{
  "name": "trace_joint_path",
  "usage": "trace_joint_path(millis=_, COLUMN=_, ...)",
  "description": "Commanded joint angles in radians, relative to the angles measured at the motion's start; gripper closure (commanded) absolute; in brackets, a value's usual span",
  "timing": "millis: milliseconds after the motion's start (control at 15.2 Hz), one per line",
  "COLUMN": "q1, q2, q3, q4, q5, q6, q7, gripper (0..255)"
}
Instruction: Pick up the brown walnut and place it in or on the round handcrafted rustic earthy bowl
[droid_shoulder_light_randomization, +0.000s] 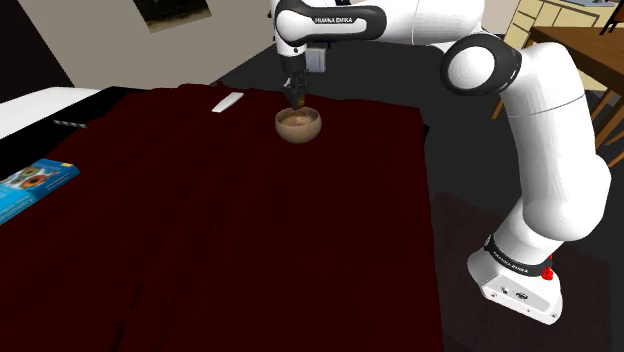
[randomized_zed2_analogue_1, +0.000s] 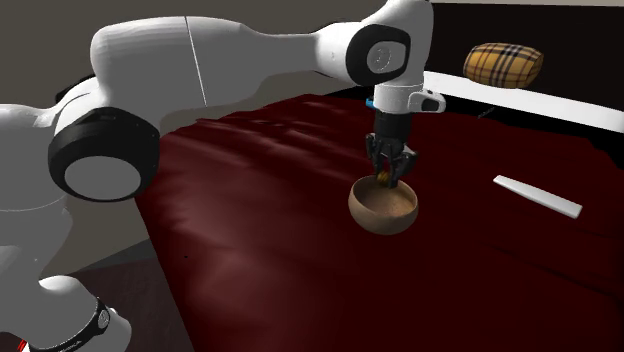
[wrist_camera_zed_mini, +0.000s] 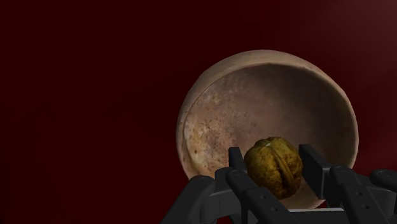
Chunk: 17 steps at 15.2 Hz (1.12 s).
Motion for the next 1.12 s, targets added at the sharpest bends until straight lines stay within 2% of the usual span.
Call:
trace_joint_path(millis=0, q1=-0.008, q2=-0.013, q3=0.001, q4=-0.050, q5=0.002, q6=0.037, q7=0.005, gripper=255)
trace_joint_path(millis=132, q1=-0.015, q2=-0.021, q3=0.002, q4=-0.098, q5=0.003, q6=0.076, q7=0.010, gripper=255)
trace_joint_path(millis=660, q1=-0.015, q2=-0.021, q3=0.002, q4=-0.098, q5=0.003, q6=0.076, q7=0.010, gripper=255)
trace_joint_path(millis=726, q1=-0.015, q2=-0.021, q3=0.002, q4=-0.098, q5=0.003, q6=0.076, q7=0.010, gripper=0)
trace_joint_path(millis=1056, q1=-0.015, q2=-0.021, q3=0.002, q4=-0.098, q5=0.003, q6=0.076, q7=0.010, gripper=0)
